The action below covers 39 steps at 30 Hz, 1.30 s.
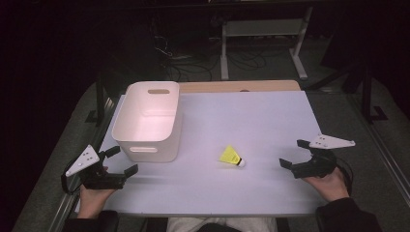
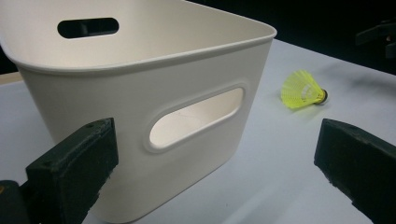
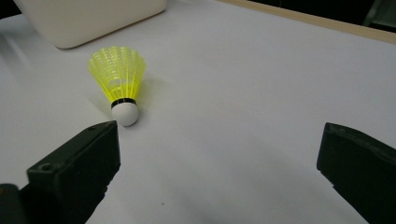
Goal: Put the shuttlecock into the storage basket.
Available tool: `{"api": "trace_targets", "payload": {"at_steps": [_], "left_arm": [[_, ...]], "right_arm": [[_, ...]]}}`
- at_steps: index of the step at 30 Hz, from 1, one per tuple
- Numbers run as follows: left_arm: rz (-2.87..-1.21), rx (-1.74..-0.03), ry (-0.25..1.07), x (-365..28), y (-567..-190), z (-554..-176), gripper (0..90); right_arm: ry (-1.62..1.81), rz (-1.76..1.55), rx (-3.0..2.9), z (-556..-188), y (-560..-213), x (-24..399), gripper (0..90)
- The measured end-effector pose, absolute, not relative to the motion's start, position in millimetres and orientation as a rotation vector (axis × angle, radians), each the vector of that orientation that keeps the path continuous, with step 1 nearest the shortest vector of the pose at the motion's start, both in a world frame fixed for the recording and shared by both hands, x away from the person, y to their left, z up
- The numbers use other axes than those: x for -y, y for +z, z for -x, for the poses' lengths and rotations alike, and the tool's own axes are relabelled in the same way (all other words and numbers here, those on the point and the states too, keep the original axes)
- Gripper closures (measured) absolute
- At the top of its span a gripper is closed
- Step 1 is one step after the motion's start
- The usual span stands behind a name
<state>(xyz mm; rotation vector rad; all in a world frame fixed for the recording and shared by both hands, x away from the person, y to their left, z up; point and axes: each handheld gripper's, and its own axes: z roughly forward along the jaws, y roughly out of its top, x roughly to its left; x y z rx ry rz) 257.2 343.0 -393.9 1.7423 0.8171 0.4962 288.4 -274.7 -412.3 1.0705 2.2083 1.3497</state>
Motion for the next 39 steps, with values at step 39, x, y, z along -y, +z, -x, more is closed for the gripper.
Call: {"api": "trace_targets", "payload": {"at_steps": [39], "left_arm": [[-1.734, -0.829, 0.483, -343, -394, -256, 0.0]], "right_arm": [[1.265, -1.036, -2.307, -288, -392, 265, 0.0]]}}
